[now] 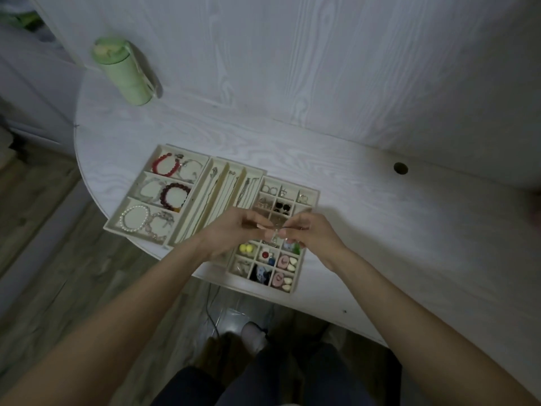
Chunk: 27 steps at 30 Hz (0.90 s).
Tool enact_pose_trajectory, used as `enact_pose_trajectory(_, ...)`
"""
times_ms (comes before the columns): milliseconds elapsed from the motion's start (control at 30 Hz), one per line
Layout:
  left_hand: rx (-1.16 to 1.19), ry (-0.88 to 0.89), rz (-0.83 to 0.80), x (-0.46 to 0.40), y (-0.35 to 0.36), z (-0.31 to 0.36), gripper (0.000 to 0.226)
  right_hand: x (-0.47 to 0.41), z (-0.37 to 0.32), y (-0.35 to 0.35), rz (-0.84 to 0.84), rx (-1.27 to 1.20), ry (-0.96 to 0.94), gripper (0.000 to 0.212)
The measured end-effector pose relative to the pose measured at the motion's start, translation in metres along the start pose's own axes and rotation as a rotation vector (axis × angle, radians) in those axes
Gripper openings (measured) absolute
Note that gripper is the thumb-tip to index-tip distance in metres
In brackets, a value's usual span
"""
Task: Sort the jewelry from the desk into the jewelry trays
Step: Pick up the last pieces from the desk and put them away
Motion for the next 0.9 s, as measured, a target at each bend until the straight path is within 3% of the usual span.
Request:
enact_pose_trajectory(133, 0.030, -0.039, -0.006, -0.002, 0.002, -0.024, 0.007, 0.002, 0.014, 0.010, -0.016, 0.086, -0.017, 0.011)
enact_pose_trajectory(267, -0.079, -0.140, 0.024, -0.009, 0.008, -0.042, 0.019, 0.004, 0.023, 0.017, -0.043, 0.230, -0.027, 0.009)
enact_pose_trajectory(600, -0.236, -0.116, 0.228, -0.013, 0.004, -0.043, 0.004, 0.009, 0.022, 0.022, -0.022, 0.476, -0.147, 0.011)
enact_pose_trajectory(900, -0.545, -0.113, 0.318, -0.017, 0.011, -0.035, 0.010, 0.005, 0.019, 0.034, -0.077, 0.748, -0.262, 0.006)
Point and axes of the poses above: each hand's wrist, its own x-axis away from the middle knuckle, its own y-axis out of the palm, z = x × y, the point moved 9 cm from there along -x, towards the middle knuckle, and after that the axes turned 9 degrees about -y, right-handed, at the moved point
